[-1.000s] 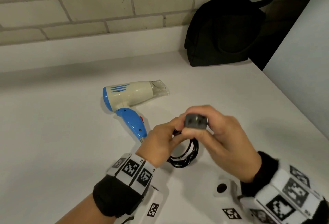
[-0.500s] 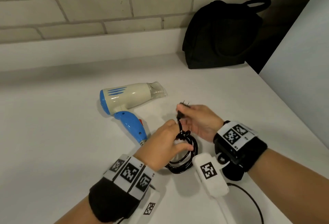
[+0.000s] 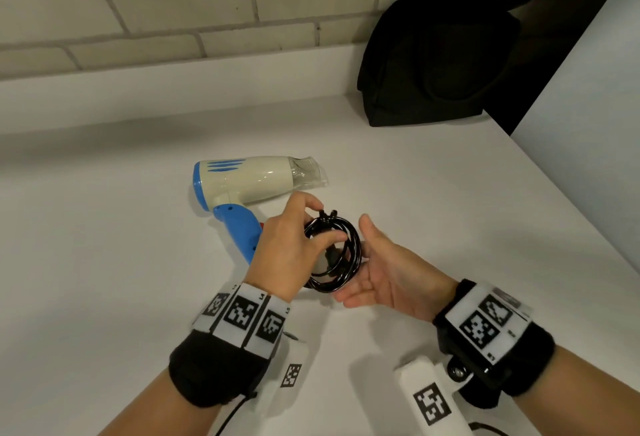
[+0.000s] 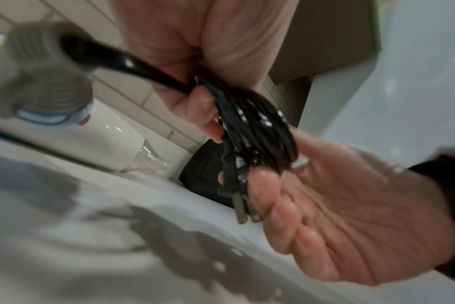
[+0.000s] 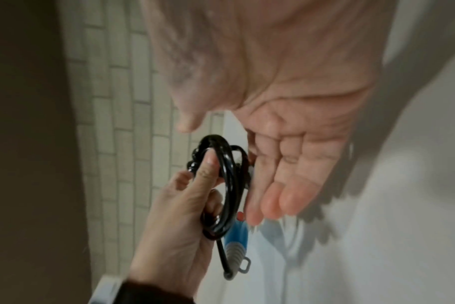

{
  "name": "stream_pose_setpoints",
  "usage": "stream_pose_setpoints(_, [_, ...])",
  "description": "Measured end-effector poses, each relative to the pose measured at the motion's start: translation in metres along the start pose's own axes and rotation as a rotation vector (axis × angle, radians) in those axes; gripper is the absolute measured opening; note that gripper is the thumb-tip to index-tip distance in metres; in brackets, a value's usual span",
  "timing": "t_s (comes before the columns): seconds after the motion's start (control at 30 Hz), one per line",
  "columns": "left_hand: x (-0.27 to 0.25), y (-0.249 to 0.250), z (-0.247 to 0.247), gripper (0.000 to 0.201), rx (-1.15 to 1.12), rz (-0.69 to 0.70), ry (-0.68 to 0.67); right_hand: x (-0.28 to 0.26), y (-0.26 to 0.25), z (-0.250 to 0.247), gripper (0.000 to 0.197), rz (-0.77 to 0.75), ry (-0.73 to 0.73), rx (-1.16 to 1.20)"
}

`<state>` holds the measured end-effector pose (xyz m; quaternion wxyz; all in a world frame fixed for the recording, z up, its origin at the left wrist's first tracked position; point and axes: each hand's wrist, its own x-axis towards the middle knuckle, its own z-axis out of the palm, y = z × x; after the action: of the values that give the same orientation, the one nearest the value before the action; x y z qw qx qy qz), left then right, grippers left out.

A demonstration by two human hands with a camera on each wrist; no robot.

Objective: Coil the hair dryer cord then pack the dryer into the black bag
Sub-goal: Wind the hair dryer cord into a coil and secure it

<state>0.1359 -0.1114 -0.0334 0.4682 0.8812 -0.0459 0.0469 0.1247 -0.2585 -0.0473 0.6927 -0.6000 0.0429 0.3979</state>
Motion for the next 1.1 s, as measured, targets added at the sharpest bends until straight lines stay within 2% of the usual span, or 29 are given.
stream_pose_setpoints(0.07, [0.0, -0.001, 0.002, 0.03, -0.027, -0.023, 0.013, -0.003, 0.0, 0.003, 0.06, -0.081, 0.104, -0.149])
stream_pose_setpoints(0.17, [-0.002, 0.0, 0.007, 0.02, -0.03, -0.053, -0.005, -0.001, 0.006, 0.008, 0.011, -0.236, 0.296, -0.276])
stream_pose_setpoints(0.27, [-0.007, 0.002, 0.008, 0.013, -0.065, -0.095, -0.089, 0.0, 0.01, 0.014, 0.024, -0.328, 0.351, -0.296])
stream_pose_setpoints(0.4, [-0.008, 0.0, 0.001, 0.024, -0.038, -0.155, -0.155, 0.002, 0.016, 0.018, 0.029, -0.39, 0.36, -0.246])
stream_pose_setpoints(0.57, [-0.008, -0.002, -0.003, 0.022, 0.004, -0.132, -0.194, 0.004, 0.02, 0.021, 0.025, -0.401, 0.348, -0.211])
stream_pose_setpoints(0.77, [-0.01, 0.0, -0.006, 0.01, -0.012, -0.1, -0.208, 0.005, 0.012, 0.022, 0.021, -0.343, 0.312, -0.37])
stream_pose_setpoints(0.87, [-0.012, 0.001, -0.009, 0.02, -0.083, -0.114, -0.219, 0.005, 0.009, 0.023, 0.019, -0.295, 0.306, -0.417])
stream_pose_setpoints(1.0, [-0.012, 0.003, -0.017, 0.03, -0.079, -0.141, -0.248, 0.004, 0.011, 0.029, 0.021, -0.34, 0.303, -0.374])
stream_pose_setpoints(1.1, [-0.01, 0.008, -0.026, 0.027, -0.071, -0.097, -0.164, 0.003, 0.015, 0.031, 0.01, -0.354, 0.311, -0.239])
